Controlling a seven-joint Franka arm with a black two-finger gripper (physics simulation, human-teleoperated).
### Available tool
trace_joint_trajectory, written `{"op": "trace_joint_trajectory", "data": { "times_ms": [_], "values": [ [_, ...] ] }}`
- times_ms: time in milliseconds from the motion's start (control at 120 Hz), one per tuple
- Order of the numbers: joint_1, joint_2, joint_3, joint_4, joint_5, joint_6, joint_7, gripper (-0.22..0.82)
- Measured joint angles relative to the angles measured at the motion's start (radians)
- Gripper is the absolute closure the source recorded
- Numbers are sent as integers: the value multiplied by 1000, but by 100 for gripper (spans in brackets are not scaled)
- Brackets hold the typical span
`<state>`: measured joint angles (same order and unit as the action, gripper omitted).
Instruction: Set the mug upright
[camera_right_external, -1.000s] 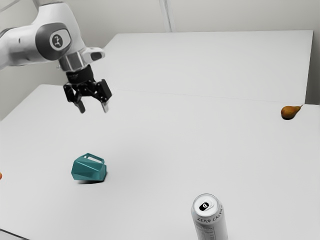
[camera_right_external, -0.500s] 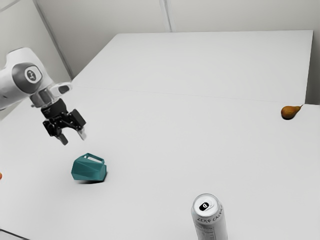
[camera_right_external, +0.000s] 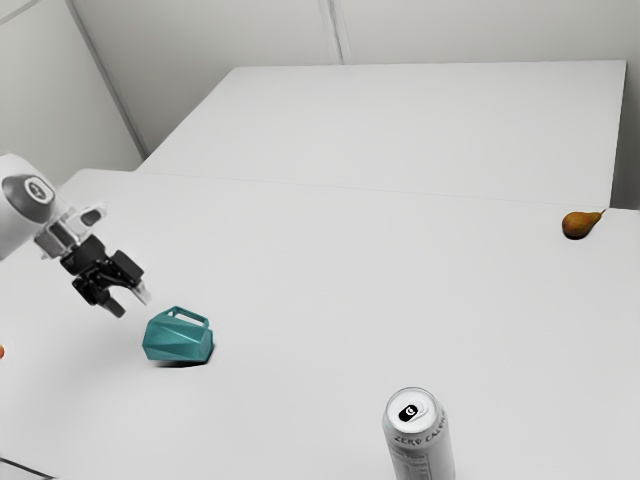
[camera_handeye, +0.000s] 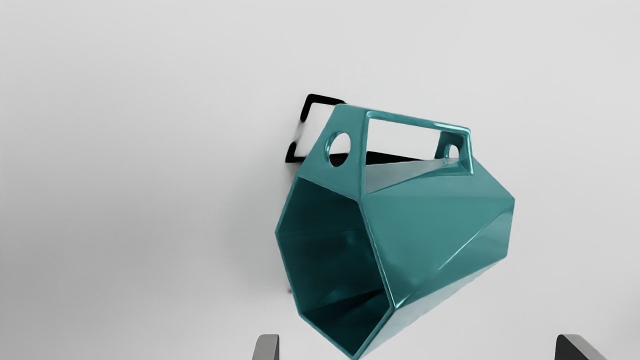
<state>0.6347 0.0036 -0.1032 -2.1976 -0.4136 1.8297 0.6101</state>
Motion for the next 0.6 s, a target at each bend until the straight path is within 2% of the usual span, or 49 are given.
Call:
{"op": "trace_joint_trajectory", "data": {
  "times_ms": [158, 600],
  "values": [
    [49, 64, -1, 27, -27, -13, 68, 0],
    [45, 160, -4, 37, -148, -91, 212, 0]
  ]
}}
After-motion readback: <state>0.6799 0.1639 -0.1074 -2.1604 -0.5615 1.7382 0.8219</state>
